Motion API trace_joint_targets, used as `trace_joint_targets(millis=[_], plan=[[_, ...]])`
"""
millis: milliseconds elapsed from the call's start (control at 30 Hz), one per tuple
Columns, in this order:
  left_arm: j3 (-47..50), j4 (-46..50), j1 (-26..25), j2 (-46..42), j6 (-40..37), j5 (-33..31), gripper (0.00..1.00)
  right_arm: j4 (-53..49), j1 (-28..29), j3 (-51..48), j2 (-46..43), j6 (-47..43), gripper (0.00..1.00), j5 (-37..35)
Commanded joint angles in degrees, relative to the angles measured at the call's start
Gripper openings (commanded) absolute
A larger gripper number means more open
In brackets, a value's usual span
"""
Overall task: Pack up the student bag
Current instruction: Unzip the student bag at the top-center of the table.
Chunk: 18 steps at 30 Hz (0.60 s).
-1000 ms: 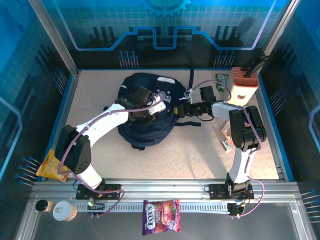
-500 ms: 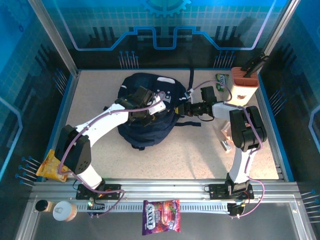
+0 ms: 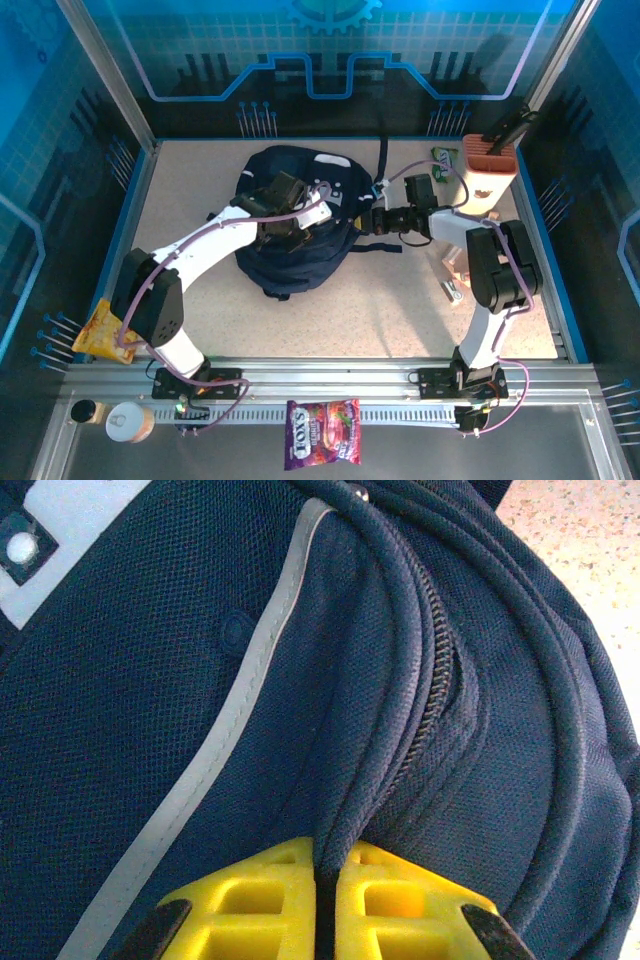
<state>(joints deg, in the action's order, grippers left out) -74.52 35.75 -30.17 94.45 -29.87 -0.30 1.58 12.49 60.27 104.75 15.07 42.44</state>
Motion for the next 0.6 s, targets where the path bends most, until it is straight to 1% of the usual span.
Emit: trace_joint_targets(millis=[0, 67, 167, 267, 567], plan=[[-2.34, 0.29, 0.70, 0.08, 2.27, 2.27, 0.10, 0.19, 0.95, -1.28, -1.13, -2.19, 0.00, 0.67], [-2.29, 0.33, 0.67, -0.06, 2.19, 2.63, 0.10, 0.18, 1.38, -0.81, -0.37, -1.98, 0.00, -0.02], [-2.13, 0.37, 0.69, -0.28, 2.19, 3.76, 0.10, 0.25, 1.79, 0.48, 0.95, -1.29, 0.07, -1.01], [-1.89, 0.27, 0.74, -0.62, 2.31, 5.27, 0.11, 0.26, 1.92, 2.11, 2.34, -0.59, 0.13, -0.44], [-1.57, 0.37, 0.69, -1.17, 2.36, 5.97, 0.12, 0.32, 2.36, 3.54, 3.98, -0.31, 0.18, 0.13]])
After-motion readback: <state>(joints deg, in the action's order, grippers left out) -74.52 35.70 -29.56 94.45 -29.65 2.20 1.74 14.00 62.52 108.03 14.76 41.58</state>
